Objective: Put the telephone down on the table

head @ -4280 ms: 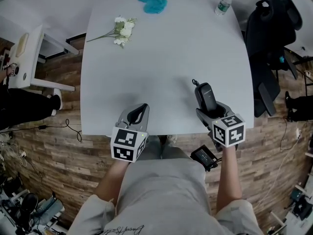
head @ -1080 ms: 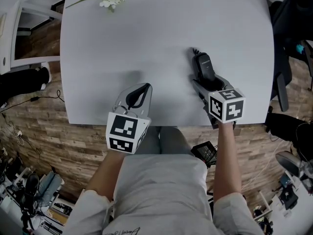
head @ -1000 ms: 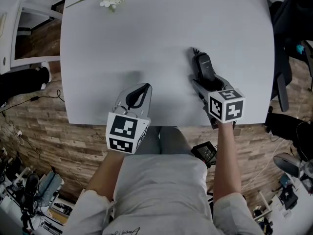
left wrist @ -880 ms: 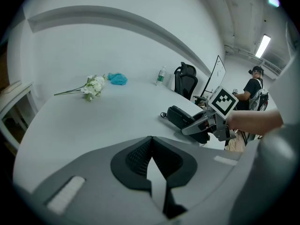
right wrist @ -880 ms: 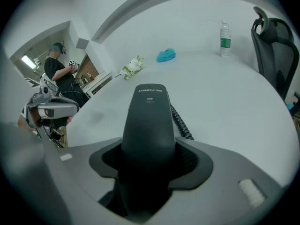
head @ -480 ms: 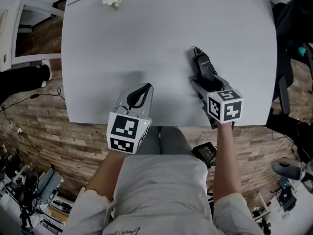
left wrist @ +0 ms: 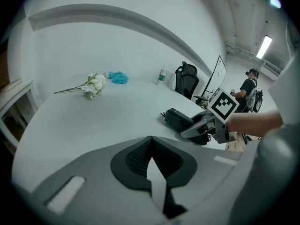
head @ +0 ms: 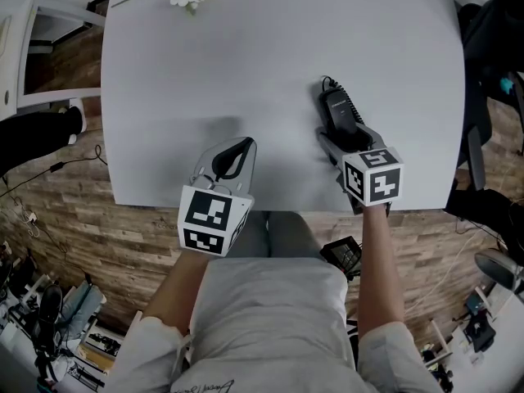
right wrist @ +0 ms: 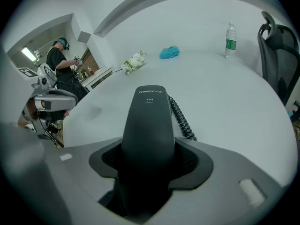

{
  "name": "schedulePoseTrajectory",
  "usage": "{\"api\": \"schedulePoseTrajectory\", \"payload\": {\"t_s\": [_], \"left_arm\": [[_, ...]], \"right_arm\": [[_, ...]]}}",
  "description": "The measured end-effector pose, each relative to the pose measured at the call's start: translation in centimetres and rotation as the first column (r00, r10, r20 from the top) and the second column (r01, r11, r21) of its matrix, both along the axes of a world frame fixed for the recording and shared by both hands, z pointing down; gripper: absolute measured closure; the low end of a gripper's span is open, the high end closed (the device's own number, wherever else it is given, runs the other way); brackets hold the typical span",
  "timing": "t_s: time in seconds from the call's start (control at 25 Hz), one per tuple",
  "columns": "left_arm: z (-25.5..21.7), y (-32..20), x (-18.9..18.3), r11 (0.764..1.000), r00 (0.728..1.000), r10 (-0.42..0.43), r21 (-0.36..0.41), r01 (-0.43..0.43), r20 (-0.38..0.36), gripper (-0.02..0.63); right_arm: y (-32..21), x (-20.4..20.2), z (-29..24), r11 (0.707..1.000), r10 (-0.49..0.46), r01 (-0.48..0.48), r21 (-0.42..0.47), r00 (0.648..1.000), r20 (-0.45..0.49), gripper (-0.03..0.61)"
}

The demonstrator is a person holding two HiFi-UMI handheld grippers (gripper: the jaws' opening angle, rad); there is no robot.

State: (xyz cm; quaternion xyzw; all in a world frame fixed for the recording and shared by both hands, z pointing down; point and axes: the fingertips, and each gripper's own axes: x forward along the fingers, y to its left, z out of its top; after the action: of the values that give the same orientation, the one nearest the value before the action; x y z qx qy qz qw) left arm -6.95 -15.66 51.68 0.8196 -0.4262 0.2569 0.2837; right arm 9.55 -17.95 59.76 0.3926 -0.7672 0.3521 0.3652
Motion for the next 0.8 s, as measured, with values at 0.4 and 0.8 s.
{"api": "schedulePoseTrajectory", "payload": {"t_s": [0.4,0.8], "left_arm": [[0.17,-0.18,-0.15,1.000,1.000,-0.005,-0.005,0.005,-0.001,0.597],[0.42,0.00,0.35,1.000,1.000,0.000,-0.013,0.000,-0.008,0.597]], "right_arm": [[0.20,-0.18,0.30,0.998,-0.049,0.051,0.020,0.994,-0.101,0.298],[0.26,-0.32,0.56,0.996,-0.079,0.085,0.034,0.986,-0.149,0.287]]}}
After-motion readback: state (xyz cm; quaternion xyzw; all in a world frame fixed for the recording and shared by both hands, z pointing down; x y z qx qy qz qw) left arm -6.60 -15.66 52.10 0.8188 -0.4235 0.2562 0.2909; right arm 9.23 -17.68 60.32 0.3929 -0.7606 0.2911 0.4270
